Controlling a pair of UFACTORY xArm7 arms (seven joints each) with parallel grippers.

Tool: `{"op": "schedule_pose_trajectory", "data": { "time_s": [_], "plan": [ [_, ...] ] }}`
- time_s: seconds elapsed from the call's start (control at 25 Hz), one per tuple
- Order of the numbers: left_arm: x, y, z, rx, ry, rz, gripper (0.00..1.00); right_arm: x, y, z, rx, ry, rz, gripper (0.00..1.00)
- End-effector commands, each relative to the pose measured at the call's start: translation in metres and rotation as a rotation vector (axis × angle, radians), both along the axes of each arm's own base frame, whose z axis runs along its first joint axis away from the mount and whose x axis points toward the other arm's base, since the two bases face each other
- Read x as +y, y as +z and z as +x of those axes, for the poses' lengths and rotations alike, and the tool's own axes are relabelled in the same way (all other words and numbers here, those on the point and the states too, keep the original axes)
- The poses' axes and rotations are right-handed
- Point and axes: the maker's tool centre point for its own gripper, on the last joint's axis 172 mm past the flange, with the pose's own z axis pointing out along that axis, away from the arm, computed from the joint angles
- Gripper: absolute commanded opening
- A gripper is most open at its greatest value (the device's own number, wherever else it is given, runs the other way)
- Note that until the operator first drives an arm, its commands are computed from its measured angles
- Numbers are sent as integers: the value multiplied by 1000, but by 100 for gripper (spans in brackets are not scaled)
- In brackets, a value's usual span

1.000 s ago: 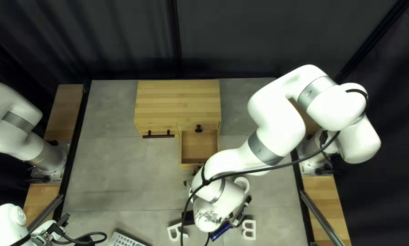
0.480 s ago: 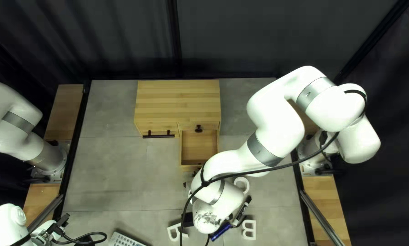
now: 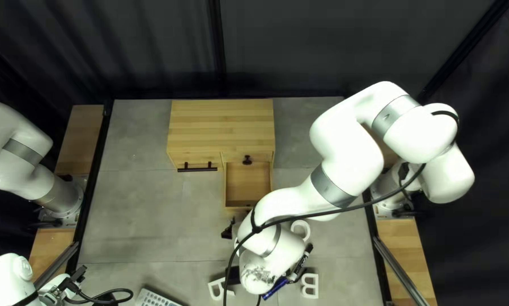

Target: Open drawers and place objects into drawer and close

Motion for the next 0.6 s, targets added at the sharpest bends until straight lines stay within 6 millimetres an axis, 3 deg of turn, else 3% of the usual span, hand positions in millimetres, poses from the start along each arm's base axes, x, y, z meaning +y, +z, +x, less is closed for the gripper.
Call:
{"op": "schedule_pose_trajectory", "data": {
  "time_s": [0.04,0.28,0.4,0.6],
  "plan": [
    [0,0,0,0,0,0,100,5,40,-18,-24,-76,17,100],
    [0,0,0,0,0,0,100,1,65,-58,-68,-175,14,100],
    [0,0,0,0,0,0,100,3,55,-90,-69,-163,13,100],
    [0,0,0,0,0,0,100,17,32,-118,-27,-72,38,100]
  ]
}}
